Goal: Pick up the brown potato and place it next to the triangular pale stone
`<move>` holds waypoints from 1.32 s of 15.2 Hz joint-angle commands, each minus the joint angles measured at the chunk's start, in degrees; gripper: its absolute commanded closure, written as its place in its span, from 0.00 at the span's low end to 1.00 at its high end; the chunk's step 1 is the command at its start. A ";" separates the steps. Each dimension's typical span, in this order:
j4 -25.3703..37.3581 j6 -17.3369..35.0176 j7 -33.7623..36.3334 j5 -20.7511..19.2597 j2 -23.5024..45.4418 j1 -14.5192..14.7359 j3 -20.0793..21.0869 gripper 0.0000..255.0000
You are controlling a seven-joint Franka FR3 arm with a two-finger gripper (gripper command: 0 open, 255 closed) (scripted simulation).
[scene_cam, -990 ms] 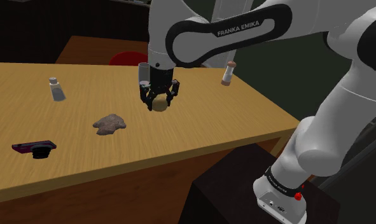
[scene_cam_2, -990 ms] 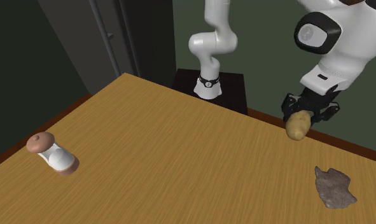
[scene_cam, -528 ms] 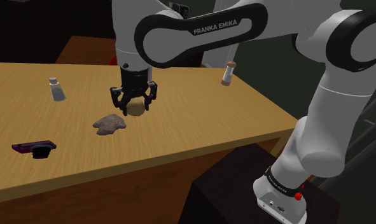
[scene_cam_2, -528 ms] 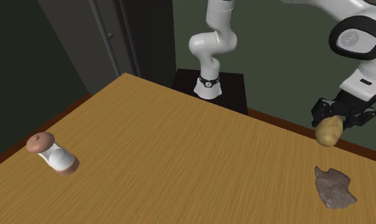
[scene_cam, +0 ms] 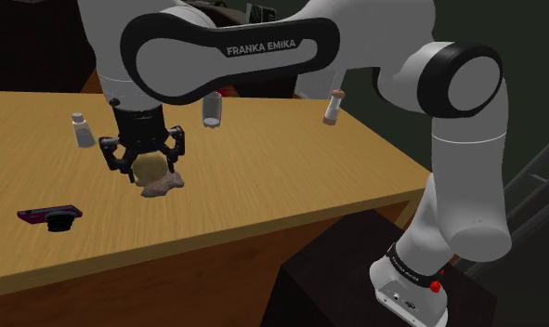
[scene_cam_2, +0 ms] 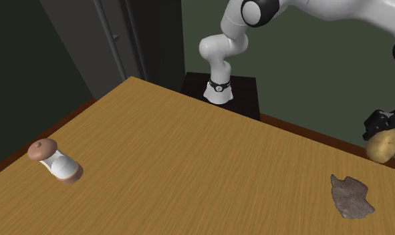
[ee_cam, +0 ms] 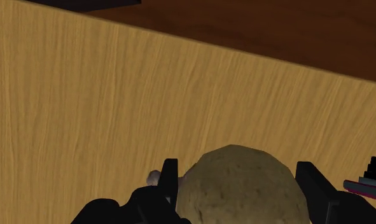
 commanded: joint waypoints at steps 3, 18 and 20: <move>1.05 0.81 0.89 -0.75 2.00 0.94 -0.21 1.00; -6.62 10.79 2.37 -2.23 4.60 0.57 -1.03 1.00; -7.34 12.01 2.59 -2.51 5.15 0.60 -1.19 1.00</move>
